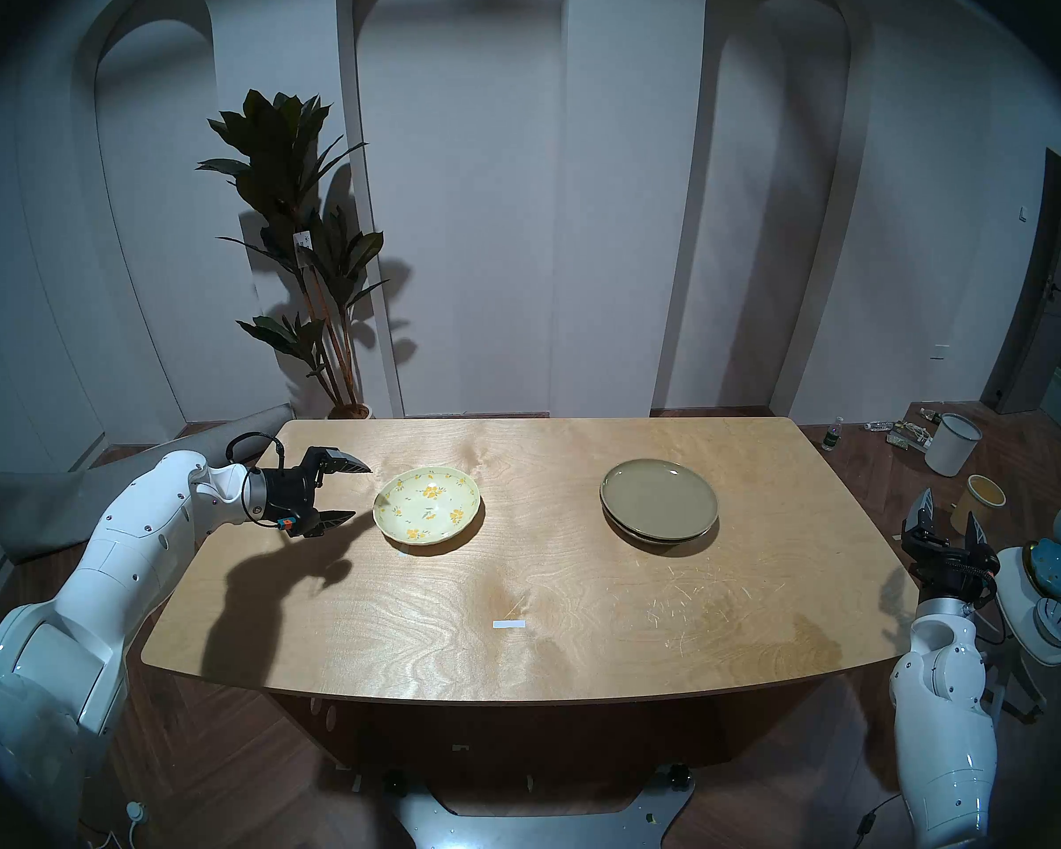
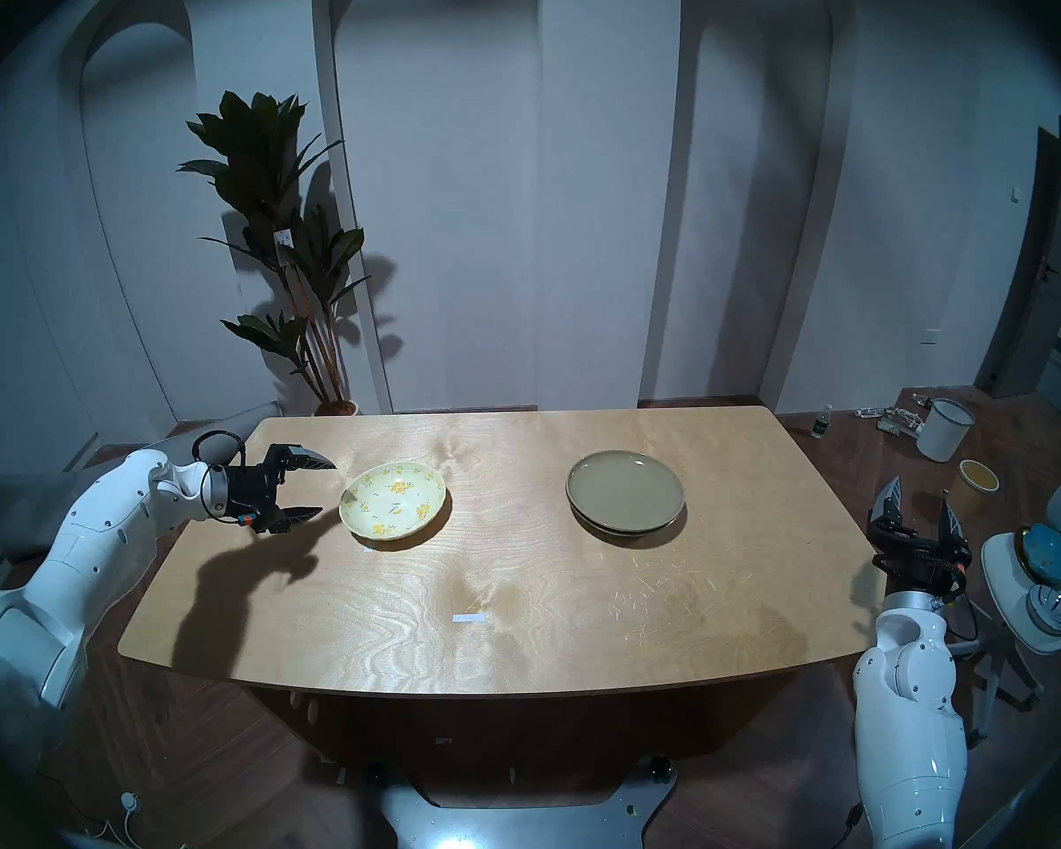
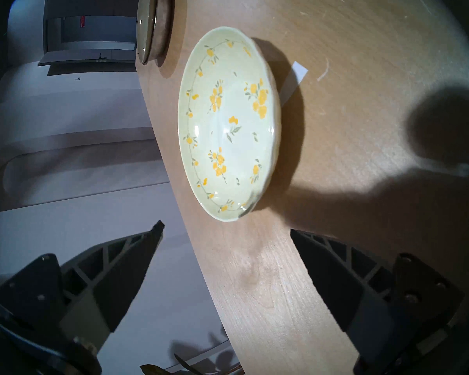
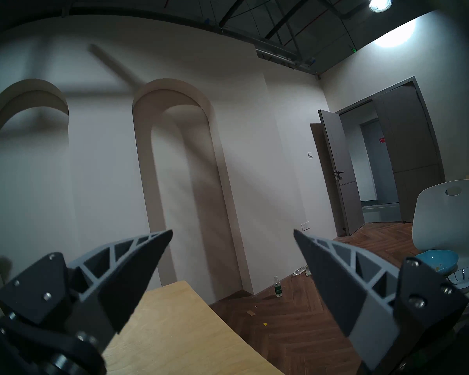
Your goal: Stack the plates into one stack
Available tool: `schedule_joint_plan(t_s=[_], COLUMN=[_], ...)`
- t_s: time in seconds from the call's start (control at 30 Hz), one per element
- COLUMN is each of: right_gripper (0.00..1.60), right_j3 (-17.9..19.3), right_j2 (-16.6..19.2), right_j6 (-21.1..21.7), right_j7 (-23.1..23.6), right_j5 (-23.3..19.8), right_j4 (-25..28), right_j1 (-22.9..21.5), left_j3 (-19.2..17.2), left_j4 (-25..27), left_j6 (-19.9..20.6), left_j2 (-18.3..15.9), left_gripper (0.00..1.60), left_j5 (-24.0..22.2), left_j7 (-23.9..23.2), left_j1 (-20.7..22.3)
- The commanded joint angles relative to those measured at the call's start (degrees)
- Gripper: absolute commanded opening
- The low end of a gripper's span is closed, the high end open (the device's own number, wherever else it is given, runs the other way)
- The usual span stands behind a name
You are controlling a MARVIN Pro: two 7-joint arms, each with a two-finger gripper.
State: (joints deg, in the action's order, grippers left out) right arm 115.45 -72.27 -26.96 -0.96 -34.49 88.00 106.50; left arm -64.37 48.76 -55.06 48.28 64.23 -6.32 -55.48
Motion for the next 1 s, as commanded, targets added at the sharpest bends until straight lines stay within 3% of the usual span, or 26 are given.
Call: schedule_joint_plan(t_s=[0.0,0.23,0.4,0.63,0.8,0.97], right_gripper=[1.6,1.6,1.6,1.6,1.6,1.6], right_j3=[0.5,0.8,1.3,1.6,1.7,2.1], right_j2=[0.1,-0.7,-1.6,-2.4,-2.9,-3.3], right_j6=[-2.0,-2.2,-3.2,-2.8,-3.2,-3.4], right_j7=[0.4,0.1,0.2,-0.2,-0.2,-0.3], right_j5=[0.7,1.0,1.1,1.7,2.0,2.1], right_j4=[1.4,2.5,3.2,4.5,4.9,4.9], right_j1=[-0.1,0.2,0.6,1.1,1.0,1.0], left_j3=[2.5,6.5,8.8,10.8,11.4,10.1], left_j4=[2.9,4.6,5.0,6.1,5.8,4.1], left_j6=[0.1,0.1,0.1,0.1,2.1,5.4], left_j2=[-1.2,-1.9,-1.9,-1.8,0.1,3.4], left_gripper=[1.6,1.6,1.6,1.6,1.6,1.6], left_j5=[0.0,1.7,7.7,11.8,13.3,11.2], left_j7=[4.0,6.0,9.3,13.9,13.6,10.3], left_j1=[1.1,2.0,2.6,2.7,3.2,3.6])
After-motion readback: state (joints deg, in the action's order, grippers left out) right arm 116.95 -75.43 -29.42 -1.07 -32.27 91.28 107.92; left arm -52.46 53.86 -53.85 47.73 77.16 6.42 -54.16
